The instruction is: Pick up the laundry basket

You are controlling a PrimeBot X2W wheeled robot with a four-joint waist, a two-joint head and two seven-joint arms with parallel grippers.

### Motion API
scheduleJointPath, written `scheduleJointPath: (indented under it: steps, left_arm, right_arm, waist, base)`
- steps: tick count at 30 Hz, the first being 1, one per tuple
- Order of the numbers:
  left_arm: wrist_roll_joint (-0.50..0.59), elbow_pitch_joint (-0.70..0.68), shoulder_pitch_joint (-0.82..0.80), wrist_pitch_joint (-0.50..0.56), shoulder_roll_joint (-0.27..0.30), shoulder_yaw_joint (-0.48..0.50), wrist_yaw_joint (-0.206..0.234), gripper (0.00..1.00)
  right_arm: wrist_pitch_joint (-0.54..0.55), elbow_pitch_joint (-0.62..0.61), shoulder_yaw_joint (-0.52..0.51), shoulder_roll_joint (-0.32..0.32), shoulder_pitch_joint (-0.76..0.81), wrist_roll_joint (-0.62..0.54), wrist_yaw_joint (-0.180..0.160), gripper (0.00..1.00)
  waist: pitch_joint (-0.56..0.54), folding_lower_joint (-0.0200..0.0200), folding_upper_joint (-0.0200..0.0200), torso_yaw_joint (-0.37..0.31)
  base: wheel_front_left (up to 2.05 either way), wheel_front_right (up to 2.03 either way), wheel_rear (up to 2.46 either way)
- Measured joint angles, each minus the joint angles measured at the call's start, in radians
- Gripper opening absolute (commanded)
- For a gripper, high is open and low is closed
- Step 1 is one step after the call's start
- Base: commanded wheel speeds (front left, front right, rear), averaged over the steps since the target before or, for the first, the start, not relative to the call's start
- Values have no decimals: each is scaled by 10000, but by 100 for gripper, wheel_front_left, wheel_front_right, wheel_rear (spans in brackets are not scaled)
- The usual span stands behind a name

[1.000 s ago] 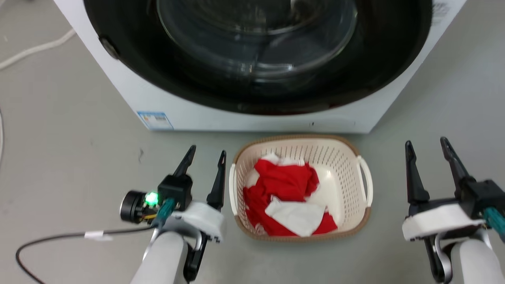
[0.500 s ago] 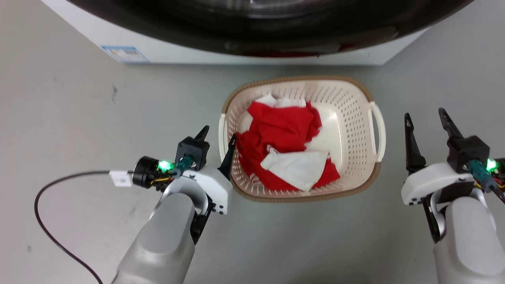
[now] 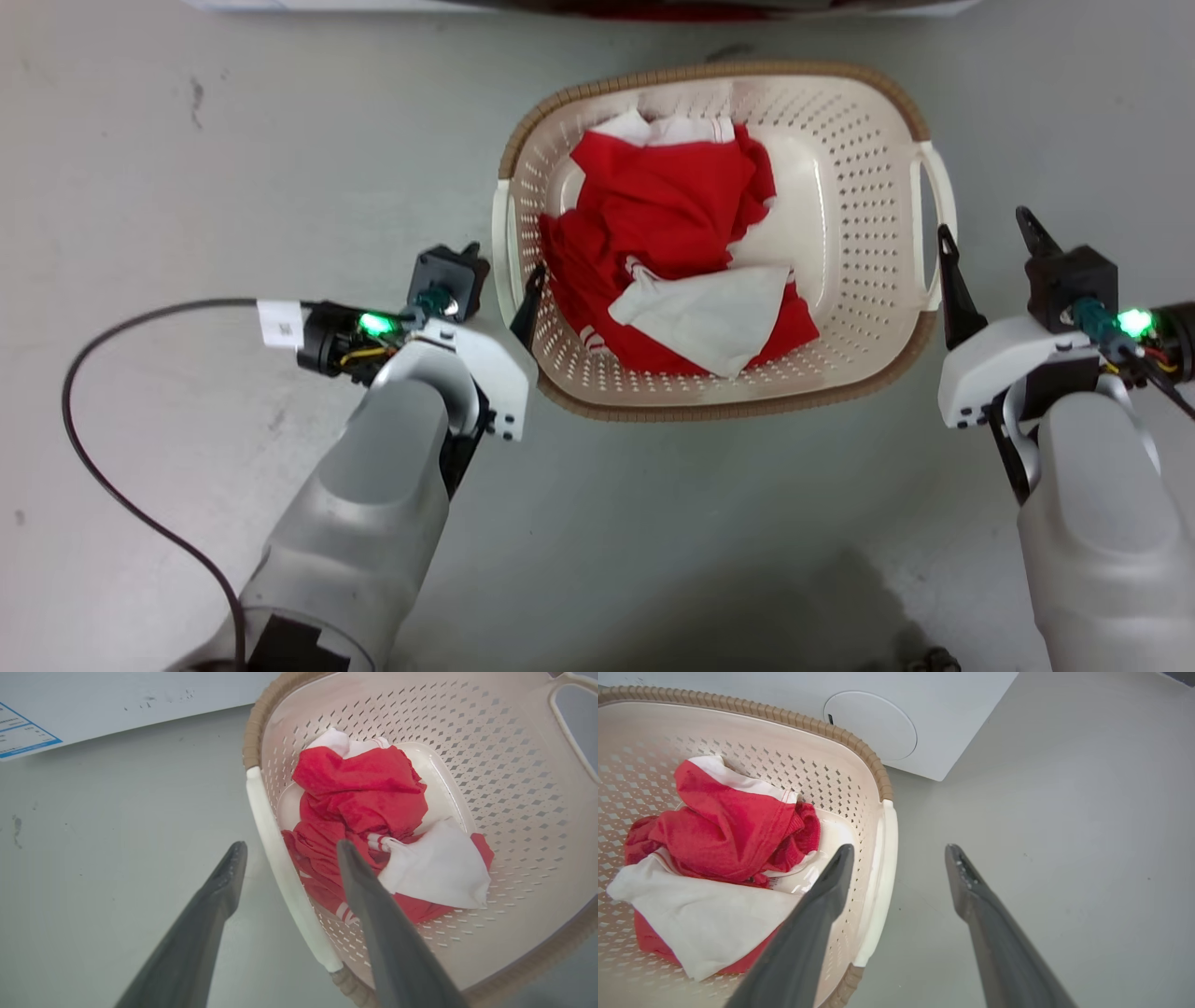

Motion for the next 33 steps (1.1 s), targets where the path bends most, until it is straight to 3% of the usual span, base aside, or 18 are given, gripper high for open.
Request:
scheduleJointPath:
  steps: [22,23,24,25,26,33]
  left_arm:
    - [-516,1072,-1429,-12,-15,-443,-23,100]
    - [-543,1108,-1438,-13,-17,-483,-23,100]
    - [-569,1152,-1466,-13,-21,-543,-25,49]
    - [-585,1179,-1502,-13,-23,-585,-25,8]
    - [-614,1212,-1523,-13,-29,-621,-56,0]
    - [-957,1425,-1569,6,-54,-899,-79,0]
  right_arm:
    - [0,2702,-372,-121,-2107,-1099,0,100]
    - [0,2755,-395,-121,-2165,-1127,0,36]
    - [0,2727,-401,-119,-2188,-1145,0,0]
    - [0,2742,-414,-119,-2225,-1179,0,0]
    - [0,2800,-424,-119,-2270,-1193,0,0]
    - [-2,3055,-445,75,-2304,-1269,12,0]
  waist:
    - [1482,-1,0,85]
    - [1503,-1,0,85]
    - [1522,-1,0,87]
    - [1538,-1,0,90]
    - [1547,-1,0,94]
    - [1359,-1,0,103]
  base:
    - [0,0,0]
    - [0,0,0]
    - [0,0,0]
    - [0,0,0]
    - [0,0,0]
    - [0,0,0]
